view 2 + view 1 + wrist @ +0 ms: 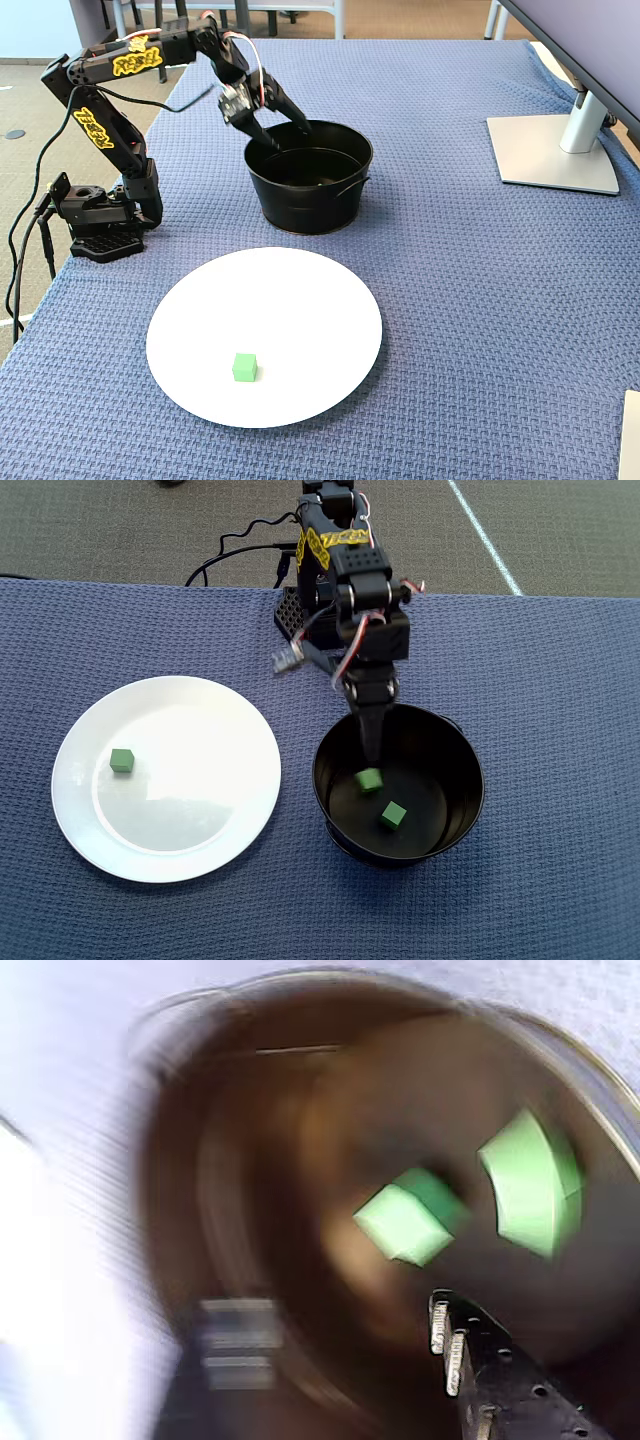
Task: Pick up the green cubes from the white plate and place them in the black recipient
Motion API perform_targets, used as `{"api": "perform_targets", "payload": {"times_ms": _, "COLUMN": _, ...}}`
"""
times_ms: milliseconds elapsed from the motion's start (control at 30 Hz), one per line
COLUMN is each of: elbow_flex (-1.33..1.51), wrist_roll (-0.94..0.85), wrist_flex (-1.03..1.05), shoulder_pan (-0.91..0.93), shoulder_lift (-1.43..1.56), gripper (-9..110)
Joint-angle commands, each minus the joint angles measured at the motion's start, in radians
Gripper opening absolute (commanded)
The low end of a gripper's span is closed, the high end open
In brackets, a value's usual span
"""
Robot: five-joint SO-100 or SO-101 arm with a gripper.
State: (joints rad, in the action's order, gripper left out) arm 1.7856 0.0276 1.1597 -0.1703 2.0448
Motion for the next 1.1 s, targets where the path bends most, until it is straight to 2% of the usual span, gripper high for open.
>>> {"api": "perform_targets", "payload": {"times_ms": 0, "elbow_flex": -0.158, "wrist_roll": -0.014, "wrist_flex": 0.114, "shoulder_pan": 0.130, "shoulder_lift": 0.075, "gripper": 0}}
{"api": "perform_targets", "payload": {"times_ms": 267, "elbow_flex": -0.261, "wrist_roll": -0.167, "wrist_flex": 0.167, "shoulder_pan": 0.448, "shoulder_lift": -0.032, "gripper": 0}}
{"api": "perform_targets", "payload": {"times_ms": 500, "elbow_flex": -0.222, "wrist_roll": -0.293, "wrist_flex": 0.048, "shoulder_pan": 0.699, "shoulder_lift": -0.210, "gripper": 0}}
{"api": "perform_targets", "payload": {"times_ms": 767, "elbow_flex": -0.235, "wrist_roll": -0.443, "wrist_flex": -0.110, "shoulder_pan": 0.905, "shoulder_lift": -0.492, "gripper": 0}}
{"api": "perform_targets", "payload": {"times_ms": 933, "elbow_flex": -0.322, "wrist_roll": -0.540, "wrist_flex": -0.137, "shoulder_pan": 0.979, "shoulder_lift": -0.640, "gripper": 0}}
{"api": "perform_targets", "payload": {"times_ms": 1067, "elbow_flex": -0.368, "wrist_roll": -0.658, "wrist_flex": -0.143, "shoulder_pan": 0.999, "shoulder_lift": -0.709, "gripper": 16}}
